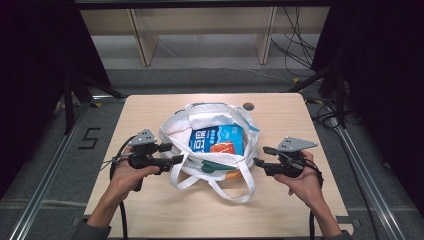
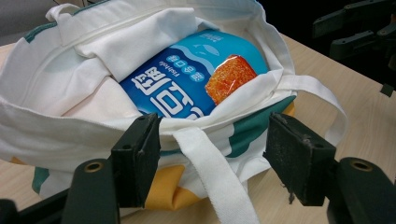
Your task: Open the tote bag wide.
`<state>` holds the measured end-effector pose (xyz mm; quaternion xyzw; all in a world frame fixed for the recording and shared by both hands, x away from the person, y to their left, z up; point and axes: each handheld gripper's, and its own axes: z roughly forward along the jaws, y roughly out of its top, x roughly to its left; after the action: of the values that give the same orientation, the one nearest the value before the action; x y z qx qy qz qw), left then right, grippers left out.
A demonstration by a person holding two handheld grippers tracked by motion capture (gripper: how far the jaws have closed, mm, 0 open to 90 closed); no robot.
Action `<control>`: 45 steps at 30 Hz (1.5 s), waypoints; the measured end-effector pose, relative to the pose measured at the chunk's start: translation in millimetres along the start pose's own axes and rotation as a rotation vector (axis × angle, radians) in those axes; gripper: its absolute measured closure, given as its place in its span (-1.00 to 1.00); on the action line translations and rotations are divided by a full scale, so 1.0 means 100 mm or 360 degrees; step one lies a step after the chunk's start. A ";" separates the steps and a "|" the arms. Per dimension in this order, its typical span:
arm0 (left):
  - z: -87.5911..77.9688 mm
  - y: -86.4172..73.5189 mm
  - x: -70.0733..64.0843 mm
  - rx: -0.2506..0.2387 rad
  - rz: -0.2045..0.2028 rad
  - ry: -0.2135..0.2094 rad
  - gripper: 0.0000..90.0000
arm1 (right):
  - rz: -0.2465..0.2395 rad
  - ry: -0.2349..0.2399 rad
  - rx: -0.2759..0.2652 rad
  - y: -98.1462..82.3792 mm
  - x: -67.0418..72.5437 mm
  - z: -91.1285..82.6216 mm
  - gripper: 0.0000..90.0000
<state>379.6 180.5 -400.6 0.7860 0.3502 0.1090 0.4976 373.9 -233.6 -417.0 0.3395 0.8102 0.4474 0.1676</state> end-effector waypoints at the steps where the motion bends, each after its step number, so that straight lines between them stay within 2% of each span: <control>1: -0.01 -0.01 -0.01 0.0004 0.0007 0.0000 -0.22 | -0.0016 0.0004 -0.0001 0.00 -0.01 -0.01 -0.02; 2: -0.01 -0.02 -0.01 0.0011 0.0003 -0.0008 -0.22 | -0.0047 -0.0004 -0.0009 -0.01 -0.03 -0.01 -0.03; 3: -0.02 -0.03 -0.02 0.0009 0.0010 0.0007 -0.23 | -0.0042 -0.0009 -0.0020 -0.02 -0.02 -0.01 -0.04; 4: -0.02 -0.04 -0.03 0.0005 0.0001 -0.0005 -0.23 | -0.0015 -0.0005 -0.0001 -0.03 0.00 -0.02 -0.05; 7: -0.04 -0.07 -0.05 0.0019 0.0007 0.0013 -0.25 | -0.0022 -0.0014 -0.0011 -0.05 0.00 -0.02 -0.07; 11: -0.06 -0.10 -0.07 0.0021 0.0008 -0.0006 -0.26 | 0.0016 -0.0002 0.0014 -0.08 0.02 -0.03 -0.09; 12: -0.06 -0.11 -0.08 0.0009 0.0014 -0.0015 -0.26 | -0.0015 -0.0009 0.0006 -0.08 0.01 -0.03 -0.09; 13: -0.07 -0.11 -0.10 0.0015 0.0009 -0.0014 -0.26 | -0.0055 0.0016 -0.0011 -0.09 -0.01 -0.01 -0.09; 14: -0.08 -0.12 -0.11 0.0008 0.0015 -0.0011 -0.27 | 0.0022 -0.0008 0.0019 -0.10 0.03 -0.04 -0.10; 15: -0.08 -0.13 -0.12 0.0011 0.0012 -0.0025 -0.28 | -0.0010 -0.0010 0.0012 -0.10 0.01 -0.04 -0.11; 16: -0.10 -0.14 -0.13 0.0014 0.0021 -0.0012 -0.28 | 0.0008 -0.0010 0.0014 -0.11 0.02 -0.04 -0.11; 18: -0.11 -0.15 -0.15 0.0011 0.0012 -0.0027 -0.29 | -0.0015 -0.0016 0.0002 -0.12 0.01 -0.05 -0.12; 19: -0.11 -0.16 -0.17 0.0008 0.0006 -0.0013 -0.29 | 0.0042 -0.0010 0.0027 -0.13 0.03 -0.06 -0.13; 20: -0.11 -0.18 -0.18 -0.0001 0.0009 -0.0027 -0.30 | -0.0004 0.0003 0.0018 -0.14 0.01 -0.05 -0.13; 21: -0.12 -0.19 -0.19 0.0002 0.0020 -0.0029 -0.30 | 0.0032 -0.0009 0.0029 -0.15 0.03 -0.06 -0.14; 22: -0.11 -0.20 -0.19 -0.0001 0.0037 -0.0032 -0.30 | -0.0010 -0.0020 0.0008 -0.16 0.01 -0.05 -0.14; 23: -0.12 -0.21 -0.19 0.0007 0.0045 -0.0029 -0.30 | 0.0022 -0.0022 0.0021 -0.17 0.03 -0.06 -0.15; 24: -0.11 -0.22 -0.19 0.0000 0.0053 -0.0046 -0.31 | 0.0013 -0.0023 0.0010 -0.17 0.03 -0.06 -0.15; 26: -0.11 -0.26 -0.19 0.0001 0.0048 -0.0035 -0.33 | 0.0008 -0.0001 0.0019 -0.18 0.02 -0.06 -0.18; 27: -0.10 -0.28 -0.19 -0.0003 0.0049 -0.0036 -0.35 | 0.0057 -0.0012 0.0035 -0.19 0.05 -0.07 -0.21; 28: -0.10 -0.30 -0.20 0.0002 0.0031 -0.0019 -0.35 | 0.0016 -0.0035 0.0011 -0.20 0.02 -0.07 -0.22; 30: -0.10 -0.34 -0.20 -0.0021 0.0017 -0.0027 -0.37 | 0.0070 -0.0042 0.0035 -0.21 0.05 -0.09 -0.30; 31: -0.11 -0.35 -0.20 -0.0006 0.0028 -0.0025 -0.38 | 0.0088 -0.0042 0.0032 -0.22 0.05 -0.09 -0.36; 32: -0.12 -0.36 -0.20 -0.0013 0.0027 -0.0034 -0.39 | 0.0061 -0.0055 0.0027 -0.23 0.03 -0.09 -0.37; 34: -0.13 -0.38 -0.21 -0.0026 0.0035 -0.0029 -0.42 | 0.0090 -0.0037 0.0028 -0.25 0.05 -0.10 -0.37; 36: -0.14 -0.41 -0.22 -0.0039 0.0037 -0.0038 -0.46 | 0.0056 -0.0060 0.0011 -0.27 0.04 -0.09 -0.41; 38: -0.15 -0.44 -0.23 -0.0046 0.0039 -0.0044 -0.49 | 0.0102 -0.0054 0.0033 -0.29 0.06 -0.10 -0.44; 39: -0.16 -0.45 -0.23 -0.0048 0.0035 -0.0043 -0.49 | 0.0061 -0.0052 0.0022 -0.30 0.04 -0.10 -0.43; 41: -0.17 -0.48 -0.23 -0.0051 0.0055 -0.0041 -0.52 | 0.0089 -0.0060 0.0014 -0.31 0.05 -0.11 -0.43; 42: -0.17 -0.50 -0.25 -0.0069 0.0005 -0.0037 -0.54 | 0.0075 -0.0062 0.0009 -0.32 0.04 -0.12 -0.43; 43: -0.17 -0.52 -0.24 -0.0061 0.0007 -0.0044 -0.55 | 0.0060 -0.0056 0.0006 -0.33 0.04 -0.13 -0.43; 44: -0.17 -0.53 -0.24 -0.0071 0.0006 -0.0052 -0.55 | 0.0099 -0.0049 0.0023 -0.34 0.06 -0.14 -0.43; 45: -0.18 -0.55 -0.23 -0.0066 0.0027 -0.0058 -0.56 | 0.0070 -0.0053 0.0008 -0.34 0.05 -0.14 -0.43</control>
<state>329.1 192.6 -434.5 0.7804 0.3322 0.1061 0.5190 348.9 -251.6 -438.0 0.3651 0.8008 0.4432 0.1705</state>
